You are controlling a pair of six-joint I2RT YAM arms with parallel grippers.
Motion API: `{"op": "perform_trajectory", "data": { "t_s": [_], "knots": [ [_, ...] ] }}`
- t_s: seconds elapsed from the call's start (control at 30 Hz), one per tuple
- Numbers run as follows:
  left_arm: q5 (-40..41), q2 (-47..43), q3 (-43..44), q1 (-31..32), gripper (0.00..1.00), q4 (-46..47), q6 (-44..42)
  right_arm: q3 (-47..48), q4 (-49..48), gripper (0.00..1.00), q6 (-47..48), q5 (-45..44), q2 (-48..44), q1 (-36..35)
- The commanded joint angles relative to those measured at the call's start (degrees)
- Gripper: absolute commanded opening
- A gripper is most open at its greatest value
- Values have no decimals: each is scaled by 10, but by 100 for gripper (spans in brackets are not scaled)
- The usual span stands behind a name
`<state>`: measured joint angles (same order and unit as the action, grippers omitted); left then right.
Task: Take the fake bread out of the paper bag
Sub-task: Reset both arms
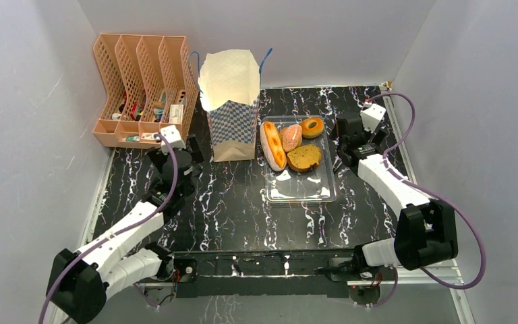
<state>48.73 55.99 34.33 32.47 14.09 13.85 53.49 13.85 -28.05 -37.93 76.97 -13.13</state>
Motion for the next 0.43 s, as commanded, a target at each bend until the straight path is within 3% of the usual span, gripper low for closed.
{"op": "perform_trajectory", "data": {
  "t_s": [0.0,0.23,0.3,0.4],
  "knots": [
    [-46,-38,-39,-49,84,57,-31,35,56,95,-75,-39,-4,-3],
    [-64,-38,-66,-59,84,60,-41,-4,29,97,-82,-50,-38,-3],
    [-61,-38,-72,-59,84,66,-41,-8,24,93,-65,-52,-45,-3],
    [-50,-40,-83,-60,84,80,-39,-13,20,96,-60,-45,-60,-3]
  ]
}}
